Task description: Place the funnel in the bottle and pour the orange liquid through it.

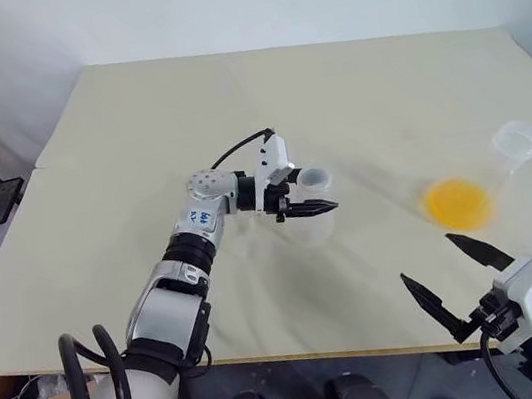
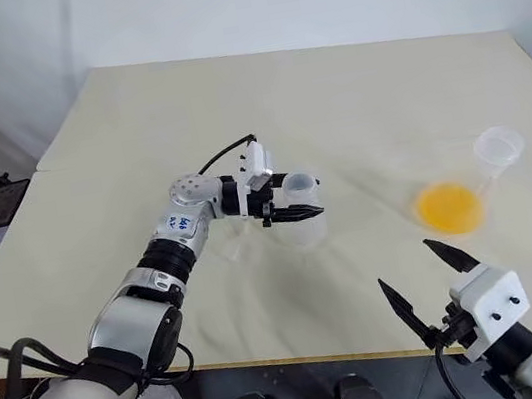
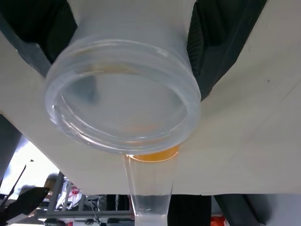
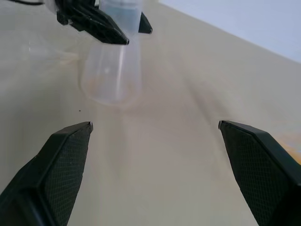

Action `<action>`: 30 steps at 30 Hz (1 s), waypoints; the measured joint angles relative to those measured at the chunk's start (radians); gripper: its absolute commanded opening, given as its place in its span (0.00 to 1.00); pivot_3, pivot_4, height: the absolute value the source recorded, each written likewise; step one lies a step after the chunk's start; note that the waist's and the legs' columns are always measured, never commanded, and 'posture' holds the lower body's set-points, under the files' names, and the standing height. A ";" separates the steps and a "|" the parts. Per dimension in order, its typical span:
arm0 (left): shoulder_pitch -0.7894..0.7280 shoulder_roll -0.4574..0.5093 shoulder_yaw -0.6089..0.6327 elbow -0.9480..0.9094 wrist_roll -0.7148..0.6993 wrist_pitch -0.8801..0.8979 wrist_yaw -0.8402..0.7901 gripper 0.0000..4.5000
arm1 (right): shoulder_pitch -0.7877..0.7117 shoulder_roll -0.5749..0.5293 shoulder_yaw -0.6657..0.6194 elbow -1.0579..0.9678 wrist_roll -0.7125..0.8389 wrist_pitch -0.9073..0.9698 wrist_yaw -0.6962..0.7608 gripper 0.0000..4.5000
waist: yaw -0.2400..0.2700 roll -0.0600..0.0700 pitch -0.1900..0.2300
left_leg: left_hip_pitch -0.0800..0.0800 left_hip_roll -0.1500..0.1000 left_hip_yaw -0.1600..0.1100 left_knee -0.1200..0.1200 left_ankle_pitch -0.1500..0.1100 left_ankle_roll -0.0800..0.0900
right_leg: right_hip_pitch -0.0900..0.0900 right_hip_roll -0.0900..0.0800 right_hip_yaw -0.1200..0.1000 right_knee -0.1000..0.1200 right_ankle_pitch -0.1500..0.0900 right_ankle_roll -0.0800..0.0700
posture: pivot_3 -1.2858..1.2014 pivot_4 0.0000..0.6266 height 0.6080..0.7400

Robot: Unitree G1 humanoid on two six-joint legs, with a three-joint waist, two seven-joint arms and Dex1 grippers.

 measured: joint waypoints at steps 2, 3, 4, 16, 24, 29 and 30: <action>0.005 0.002 0.014 -0.011 -0.008 0.019 -0.025 0.97 | -0.027 -0.009 0.003 0.001 0.001 0.003 0.001 1.00 | 0.002 0.000 0.000 | 0.000 0.000 -0.001 0.000 0.000 0.000 | 0.000 0.000 0.000 0.001 0.000 0.000 | 0.52 0.24 1.00; 0.010 0.008 0.024 -0.022 -0.013 0.027 -0.039 0.99 | -0.039 -0.015 0.007 0.005 0.002 0.006 0.003 1.00 | 0.002 0.000 0.000 | 0.000 0.000 -0.001 0.000 0.000 0.000 | 0.000 0.000 0.000 0.001 0.000 0.000 | 0.52 0.24 1.00; 0.015 0.014 0.033 -0.029 -0.019 0.030 -0.047 0.99 | -0.053 -0.020 0.009 0.010 0.003 0.011 0.004 1.00 | 0.001 0.000 0.000 | 0.000 0.000 -0.001 0.000 0.000 0.000 | 0.000 0.000 0.000 0.001 0.000 0.000 | 0.52 0.24 1.00; 0.129 0.208 0.183 -0.180 -0.107 0.091 -0.131 0.99 | -0.220 -0.081 0.058 0.115 0.025 0.042 0.058 1.00 | -0.001 0.000 0.000 | 0.000 0.001 -0.001 0.001 0.000 0.000 | -0.002 -0.001 0.000 0.004 0.000 0.000 | 0.52 0.24 1.00; 0.336 0.343 0.306 -0.410 -0.161 0.152 -0.024 0.99 | -0.359 -0.131 0.111 0.187 0.054 0.048 0.125 1.00 | -0.009 0.001 0.000 | 0.000 0.002 -0.002 0.000 0.000 0.000 | -0.001 -0.001 0.001 0.005 0.000 0.000 | 0.52 0.24 1.00; 0.614 0.426 0.438 -0.591 -0.203 0.230 0.090 0.99 | -0.453 -0.163 0.191 0.210 0.087 0.085 0.188 1.00 | -0.028 0.000 0.000 | 0.000 0.003 -0.005 0.000 0.000 0.000 | 0.000 -0.002 0.001 0.005 0.000 0.000 | 0.52 0.24 1.00; 0.728 0.453 0.497 -0.645 -0.216 0.265 0.131 0.99 | -0.492 -0.168 0.221 0.215 0.094 0.105 0.210 1.00 | -0.031 0.000 0.000 | 0.000 0.003 -0.005 0.000 -0.001 0.001 | 0.000 -0.002 0.000 0.004 0.000 0.000 | 0.52 0.24 1.00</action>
